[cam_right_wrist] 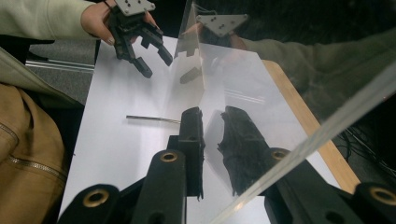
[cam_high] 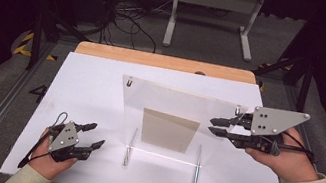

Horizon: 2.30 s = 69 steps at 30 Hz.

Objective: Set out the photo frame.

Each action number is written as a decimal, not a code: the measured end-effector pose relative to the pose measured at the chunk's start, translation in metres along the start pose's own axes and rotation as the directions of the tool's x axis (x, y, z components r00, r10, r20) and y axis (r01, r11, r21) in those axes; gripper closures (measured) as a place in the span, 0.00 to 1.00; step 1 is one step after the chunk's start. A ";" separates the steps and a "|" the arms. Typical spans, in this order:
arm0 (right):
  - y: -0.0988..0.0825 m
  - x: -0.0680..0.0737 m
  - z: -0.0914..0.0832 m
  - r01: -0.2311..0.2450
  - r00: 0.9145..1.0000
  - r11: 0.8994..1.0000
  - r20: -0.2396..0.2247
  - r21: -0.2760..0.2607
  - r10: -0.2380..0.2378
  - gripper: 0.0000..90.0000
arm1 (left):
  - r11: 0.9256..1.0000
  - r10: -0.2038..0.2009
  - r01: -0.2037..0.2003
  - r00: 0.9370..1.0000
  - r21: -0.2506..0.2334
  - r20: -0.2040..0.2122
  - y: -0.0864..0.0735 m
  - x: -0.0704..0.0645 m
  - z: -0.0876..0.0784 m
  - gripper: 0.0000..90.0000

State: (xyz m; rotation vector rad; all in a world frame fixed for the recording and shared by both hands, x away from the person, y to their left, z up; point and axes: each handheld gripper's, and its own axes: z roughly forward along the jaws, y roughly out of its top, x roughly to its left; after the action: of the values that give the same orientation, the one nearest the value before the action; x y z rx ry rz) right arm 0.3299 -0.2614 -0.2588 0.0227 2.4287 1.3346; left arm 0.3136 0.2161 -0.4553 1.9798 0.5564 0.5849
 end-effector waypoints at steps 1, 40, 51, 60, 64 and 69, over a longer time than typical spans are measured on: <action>0.000 0.002 0.000 0.001 1.000 1.000 0.001 -0.003 -0.001 0.83 | 1.000 0.001 -0.002 1.000 0.003 0.005 0.000 0.000 0.000 0.44; -0.147 0.086 0.015 -0.395 0.912 0.916 0.153 0.072 0.381 1.00 | 0.997 -0.076 0.078 0.993 -0.013 0.088 0.011 -0.010 0.021 0.59; -0.168 0.091 0.061 -0.492 0.865 0.859 0.191 0.142 0.464 1.00 | 0.991 -0.130 0.129 0.988 0.022 0.084 0.021 -0.005 0.046 0.93; -0.171 0.090 0.068 -0.542 0.831 0.830 0.227 0.127 0.508 1.00 | 0.991 -0.130 0.127 0.985 0.035 0.111 0.028 -0.008 0.055 1.00; -0.171 0.090 0.071 -0.546 0.828 0.824 0.245 0.149 0.505 1.00 | 0.995 -0.103 0.101 0.986 0.024 0.129 0.030 -0.010 0.055 1.00; -0.168 0.085 0.077 -0.557 0.815 0.818 0.286 0.143 0.504 1.00 | 0.995 -0.097 0.094 0.987 0.032 0.125 0.029 -0.010 0.054 1.00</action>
State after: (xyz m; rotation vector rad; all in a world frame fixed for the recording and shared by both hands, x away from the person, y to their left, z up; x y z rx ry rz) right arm 0.3028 -0.2760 -0.4601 0.9389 2.4331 1.1636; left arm 0.3430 0.1613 -0.4537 1.9868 0.5798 0.3920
